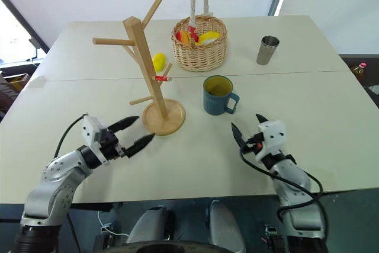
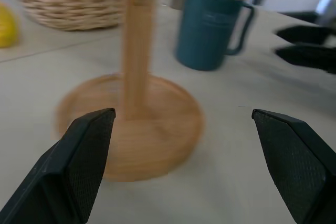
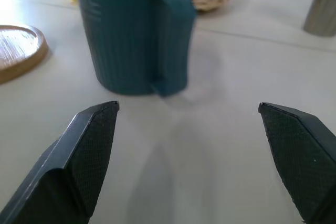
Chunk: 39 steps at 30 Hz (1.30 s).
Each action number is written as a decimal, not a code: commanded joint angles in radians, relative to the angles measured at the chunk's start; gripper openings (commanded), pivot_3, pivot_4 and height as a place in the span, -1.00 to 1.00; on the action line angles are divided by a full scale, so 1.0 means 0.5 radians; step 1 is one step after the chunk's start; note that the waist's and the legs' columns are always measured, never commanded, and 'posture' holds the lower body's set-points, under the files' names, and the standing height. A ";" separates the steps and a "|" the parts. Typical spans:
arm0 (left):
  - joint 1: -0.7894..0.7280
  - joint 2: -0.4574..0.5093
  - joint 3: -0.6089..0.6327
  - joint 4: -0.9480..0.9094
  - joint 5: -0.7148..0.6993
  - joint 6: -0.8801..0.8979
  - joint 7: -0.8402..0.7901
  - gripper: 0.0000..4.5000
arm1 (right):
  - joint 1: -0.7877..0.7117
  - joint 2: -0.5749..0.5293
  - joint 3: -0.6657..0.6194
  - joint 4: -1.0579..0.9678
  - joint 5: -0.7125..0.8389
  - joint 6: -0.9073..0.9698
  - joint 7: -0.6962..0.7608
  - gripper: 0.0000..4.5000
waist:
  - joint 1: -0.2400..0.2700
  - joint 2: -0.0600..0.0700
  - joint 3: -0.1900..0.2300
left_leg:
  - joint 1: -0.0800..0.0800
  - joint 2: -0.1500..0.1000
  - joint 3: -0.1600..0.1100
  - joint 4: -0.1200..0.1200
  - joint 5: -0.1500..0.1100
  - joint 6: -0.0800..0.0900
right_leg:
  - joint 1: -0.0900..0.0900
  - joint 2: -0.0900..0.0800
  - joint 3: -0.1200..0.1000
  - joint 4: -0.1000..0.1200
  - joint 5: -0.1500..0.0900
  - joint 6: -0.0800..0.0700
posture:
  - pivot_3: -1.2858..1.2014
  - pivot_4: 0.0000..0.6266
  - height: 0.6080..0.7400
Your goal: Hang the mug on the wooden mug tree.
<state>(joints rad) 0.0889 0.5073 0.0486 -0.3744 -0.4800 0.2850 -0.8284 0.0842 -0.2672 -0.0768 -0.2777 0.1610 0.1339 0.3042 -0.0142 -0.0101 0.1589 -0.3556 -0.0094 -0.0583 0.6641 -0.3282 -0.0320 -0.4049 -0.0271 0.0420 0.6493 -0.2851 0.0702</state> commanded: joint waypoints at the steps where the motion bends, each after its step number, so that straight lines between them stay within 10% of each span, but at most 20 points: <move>1: 0.012 0.053 -0.082 -0.159 0.000 -0.002 -0.074 1.00 | -0.079 0.041 0.051 -0.033 -0.141 -0.013 -0.137 0.96 | 0.007 0.001 0.000 | 0.000 0.000 0.000 0.000 0.000 0.000 | 0.000 0.000 0.000 0.000 0.000 0.000 | 0.03 -0.52 1.00; 36: -0.002 -0.012 -0.240 -0.312 0.094 -0.076 0.056 1.00 | -0.501 0.180 0.026 0.554 -0.280 -0.077 -0.391 0.96 | -0.004 0.001 0.001 | 0.001 -0.001 0.000 0.000 0.000 0.001 | 0.001 0.003 0.000 -0.001 0.000 0.001 | 0.03 -0.52 1.00; 39: 0.003 -0.008 -0.224 -0.306 0.097 -0.082 0.054 1.00 | -0.508 0.187 0.040 0.570 -0.249 -0.106 -0.336 0.57 | -0.004 0.001 0.001 | 0.001 -0.001 0.000 0.000 0.000 0.001 | 0.001 0.003 0.000 -0.001 0.000 0.001 | 0.03 -0.52 1.00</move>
<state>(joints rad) 0.0875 0.5023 -0.0665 -0.5098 -0.4289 0.2667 -0.8028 -0.1571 -0.1772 -0.0563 0.0184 0.0212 0.1094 0.1234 -0.0162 -0.0096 0.1592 -0.3553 -0.0097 -0.0581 0.6642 -0.3282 -0.0317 -0.4043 -0.0256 0.0418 0.6489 -0.2849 0.0705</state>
